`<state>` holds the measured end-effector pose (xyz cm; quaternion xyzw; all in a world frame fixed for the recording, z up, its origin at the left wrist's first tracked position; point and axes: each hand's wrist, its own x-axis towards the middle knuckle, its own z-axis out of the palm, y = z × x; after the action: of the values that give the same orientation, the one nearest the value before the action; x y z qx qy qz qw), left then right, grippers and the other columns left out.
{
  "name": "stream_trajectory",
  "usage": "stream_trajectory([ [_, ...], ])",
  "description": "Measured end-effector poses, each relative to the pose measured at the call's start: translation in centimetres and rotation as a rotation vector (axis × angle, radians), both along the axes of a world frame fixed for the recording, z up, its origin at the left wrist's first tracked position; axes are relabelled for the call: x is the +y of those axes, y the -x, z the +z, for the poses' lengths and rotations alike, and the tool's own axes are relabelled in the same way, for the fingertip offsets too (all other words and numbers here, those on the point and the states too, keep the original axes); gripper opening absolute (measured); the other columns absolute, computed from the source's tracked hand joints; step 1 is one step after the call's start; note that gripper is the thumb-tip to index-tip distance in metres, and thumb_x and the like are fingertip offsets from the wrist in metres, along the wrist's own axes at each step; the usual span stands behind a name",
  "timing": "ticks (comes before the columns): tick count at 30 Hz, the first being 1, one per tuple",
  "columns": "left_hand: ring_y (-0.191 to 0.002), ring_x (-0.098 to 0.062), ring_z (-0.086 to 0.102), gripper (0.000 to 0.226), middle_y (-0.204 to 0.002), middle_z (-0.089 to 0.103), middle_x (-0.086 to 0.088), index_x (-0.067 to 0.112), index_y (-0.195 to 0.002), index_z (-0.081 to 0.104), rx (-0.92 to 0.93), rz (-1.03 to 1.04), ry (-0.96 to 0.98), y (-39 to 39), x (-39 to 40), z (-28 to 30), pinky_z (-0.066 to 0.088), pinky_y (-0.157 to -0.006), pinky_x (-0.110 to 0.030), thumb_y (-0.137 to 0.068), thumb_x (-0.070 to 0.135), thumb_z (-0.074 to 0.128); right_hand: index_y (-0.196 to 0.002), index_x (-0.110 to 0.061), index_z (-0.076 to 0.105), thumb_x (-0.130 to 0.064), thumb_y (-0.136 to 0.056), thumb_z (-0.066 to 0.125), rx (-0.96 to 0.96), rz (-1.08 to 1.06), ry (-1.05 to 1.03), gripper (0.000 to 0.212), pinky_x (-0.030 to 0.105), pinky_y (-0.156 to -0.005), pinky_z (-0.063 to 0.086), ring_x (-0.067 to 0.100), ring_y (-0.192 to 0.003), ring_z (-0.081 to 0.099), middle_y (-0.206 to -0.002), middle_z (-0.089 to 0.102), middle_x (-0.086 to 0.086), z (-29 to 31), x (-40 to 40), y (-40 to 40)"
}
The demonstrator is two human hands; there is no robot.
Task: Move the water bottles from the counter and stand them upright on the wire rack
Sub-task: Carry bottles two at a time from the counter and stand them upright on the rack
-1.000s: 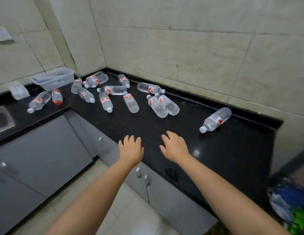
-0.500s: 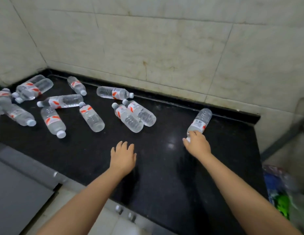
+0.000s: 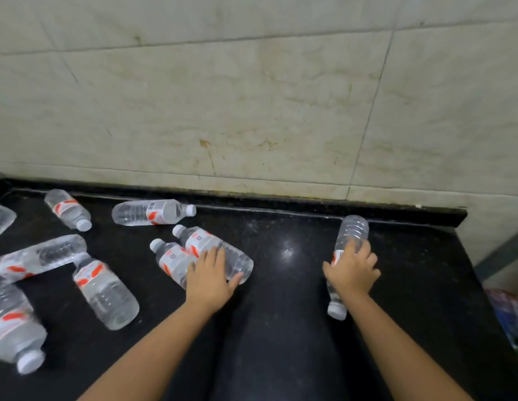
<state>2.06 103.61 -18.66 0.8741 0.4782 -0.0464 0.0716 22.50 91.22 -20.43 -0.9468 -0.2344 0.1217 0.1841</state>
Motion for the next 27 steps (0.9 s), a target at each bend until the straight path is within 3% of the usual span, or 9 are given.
stream_trajectory([
  [2, -0.141, -0.028, 0.019, 0.080, -0.153, 0.023, -0.010, 0.013, -0.143, 0.026, 0.032, -0.033, 0.013, -0.7, 2.2, -0.8, 0.021, -0.114, -0.043, -0.084, 0.066, 0.029, -0.139, -0.012, 0.025, -0.030, -0.078, 0.067, 0.022, -0.034, -0.020, 0.075, 0.047, -0.097, 0.038, 0.039, -0.124, 0.032, -0.148, 0.019, 0.019, -0.2, 0.2, 0.0],
  [6, -0.144, -0.029, 0.009, 0.069, -0.155, 0.019, -0.008, 0.015, -0.142, 0.031, 0.070, -0.058, 0.114, -2.5, 5.5, -1.9, 0.014, -0.115, -0.054, -0.089, 0.060, 0.034, -0.138, -0.012, 0.023, -0.027, -0.078, 0.064, 0.033, -0.044, 0.017, 0.074, 0.045, -0.099, 0.037, 0.040, -0.121, 0.033, -0.147, 0.017, 0.021, -0.5, 0.5, 0.0],
  [10, -0.132, -0.024, 0.031, 0.058, -0.133, 0.048, -0.008, 0.007, -0.114, 0.055, -0.049, -0.169, 0.116, -3.3, 6.6, -2.4, 0.023, -0.109, -0.053, -0.088, 0.058, 0.043, -0.136, -0.015, 0.028, -0.025, -0.078, 0.065, 0.018, 0.016, 0.070, 0.070, 0.044, -0.099, 0.037, 0.036, -0.125, 0.033, -0.148, 0.020, 0.016, -0.2, 0.4, 0.4],
  [14, -0.121, -0.023, 0.041, 0.049, -0.120, 0.054, -0.005, 0.008, -0.100, 0.055, -0.053, -0.283, 0.127, -2.4, 6.7, -2.2, 0.021, -0.108, -0.054, -0.087, 0.055, 0.045, -0.140, -0.021, 0.025, -0.018, -0.079, 0.063, 0.020, 0.166, 0.165, 0.072, 0.046, -0.104, 0.032, 0.032, -0.132, 0.029, -0.153, 0.014, 0.007, 0.5, -0.1, 2.0],
  [17, -0.114, -0.022, 0.045, 0.045, -0.104, 0.053, -0.003, 0.014, -0.086, 0.048, -0.001, -0.464, 0.195, -1.9, 5.7, -1.9, 0.015, -0.110, -0.052, -0.086, 0.059, 0.042, -0.144, -0.023, 0.014, -0.018, -0.084, 0.059, 0.028, 0.255, 0.221, 0.075, 0.045, -0.106, 0.029, 0.028, -0.135, 0.028, -0.156, 0.010, 0.000, 1.0, -1.7, 4.0],
  [19, -0.108, -0.023, 0.049, 0.063, -0.096, 0.053, -0.001, 0.013, -0.083, 0.049, -0.021, -0.617, 0.234, -1.4, 4.3, -1.8, 0.016, -0.109, -0.050, -0.072, 0.070, 0.024, -0.147, -0.022, 0.002, -0.022, -0.087, 0.057, 0.081, 0.292, 0.233, 0.081, 0.043, -0.109, 0.026, 0.025, -0.137, 0.026, -0.157, 0.009, -0.003, 1.2, -3.3, 5.4],
  [22, -0.114, -0.021, 0.049, 0.083, -0.110, 0.059, -0.003, 0.011, -0.099, 0.058, -0.043, -0.873, 0.235, -0.6, 1.2, -2.1, 0.009, -0.112, -0.047, -0.064, 0.066, 0.007, -0.147, -0.020, -0.008, -0.025, -0.088, 0.057, 0.178, 0.327, 0.270, 0.088, 0.041, -0.113, 0.021, 0.022, -0.141, 0.020, -0.157, 0.009, -0.003, 2.0, -6.2, 7.2],
  [24, -0.116, -0.018, 0.051, 0.078, -0.113, 0.060, -0.003, 0.012, -0.101, 0.059, -0.024, -0.984, 0.253, 0.4, -0.6, -2.3, 0.008, -0.113, -0.046, -0.068, 0.062, 0.011, -0.146, -0.016, -0.012, -0.024, -0.087, 0.059, 0.195, 0.377, 0.380, 0.092, 0.040, -0.113, 0.022, 0.023, -0.141, 0.019, -0.156, 0.012, 0.001, 2.4, -8.1, 8.1],
  [27, -0.095, -0.016, 0.066, 0.046, -0.090, 0.068, 0.001, 0.016, -0.081, 0.063, -0.124, -1.175, 0.235, 2.5, -3.1, -3.0, 0.023, -0.102, -0.047, -0.078, 0.051, 0.034, -0.147, -0.016, -0.005, -0.018, -0.088, 0.058, 0.202, 0.504, 0.520, 0.087, 0.040, -0.113, 0.025, 0.024, -0.141, 0.019, -0.156, 0.010, 0.002, 3.0, -10.3, 9.0],
])
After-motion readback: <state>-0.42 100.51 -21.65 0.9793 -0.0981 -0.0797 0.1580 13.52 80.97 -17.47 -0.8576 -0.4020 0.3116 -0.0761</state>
